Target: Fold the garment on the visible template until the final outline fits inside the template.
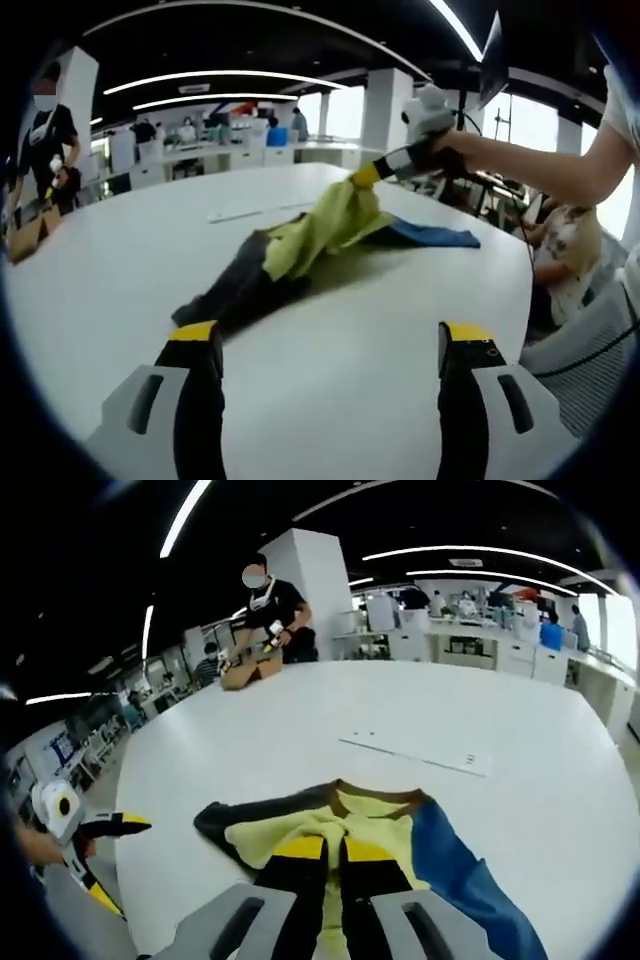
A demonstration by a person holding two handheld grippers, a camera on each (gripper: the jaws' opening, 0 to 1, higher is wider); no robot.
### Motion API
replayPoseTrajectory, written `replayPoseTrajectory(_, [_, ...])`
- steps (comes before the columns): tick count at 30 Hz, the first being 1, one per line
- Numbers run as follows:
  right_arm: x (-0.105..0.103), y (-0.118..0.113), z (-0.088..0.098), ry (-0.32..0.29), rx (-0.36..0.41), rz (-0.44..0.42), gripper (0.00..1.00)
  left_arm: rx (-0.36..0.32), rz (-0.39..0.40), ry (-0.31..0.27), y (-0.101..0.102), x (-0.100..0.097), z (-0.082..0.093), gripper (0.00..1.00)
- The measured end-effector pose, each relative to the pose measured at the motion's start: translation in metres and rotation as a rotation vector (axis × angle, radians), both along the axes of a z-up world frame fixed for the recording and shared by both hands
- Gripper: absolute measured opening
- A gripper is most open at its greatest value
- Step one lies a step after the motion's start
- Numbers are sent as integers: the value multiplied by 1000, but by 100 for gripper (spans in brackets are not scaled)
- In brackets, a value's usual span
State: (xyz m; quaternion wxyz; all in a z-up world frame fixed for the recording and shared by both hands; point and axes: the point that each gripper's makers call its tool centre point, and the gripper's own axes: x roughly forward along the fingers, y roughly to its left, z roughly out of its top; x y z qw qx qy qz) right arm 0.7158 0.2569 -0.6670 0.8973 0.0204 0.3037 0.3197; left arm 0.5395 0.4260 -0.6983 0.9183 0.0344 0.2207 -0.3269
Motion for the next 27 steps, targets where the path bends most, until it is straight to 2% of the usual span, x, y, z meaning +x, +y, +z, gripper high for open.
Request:
replayPoseTrajectory(5, [13, -3, -5, 32, 4, -47, 0, -5, -7, -1, -2, 3, 0, 81])
replayPoseTrajectory(9, [19, -7, -16, 97, 31, -108, 0, -11, -16, -1, -5, 4, -1, 78])
replayPoseTrajectory(10, [16, -6, -19, 140, 55, -124, 0, -10, -18, -1, -5, 5, -1, 78])
replayPoseTrajectory(12, [14, -2, -19, 170, 97, -130, 0, -11, -22, -3, -6, 5, -1, 77])
replayPoseTrajectory(20, [8, -3, -19, 172, 79, -108, 0, -18, -37, -19, -15, 13, 1, 68])
replayPoseTrajectory(25, [3, -1, -21, 127, 16, -47, 0, -25, -62, -24, -28, 18, 2, 66])
replayPoseTrajectory(27, [1, 2, -22, 127, 15, -29, 0, -25, -67, -26, -30, 20, 2, 64])
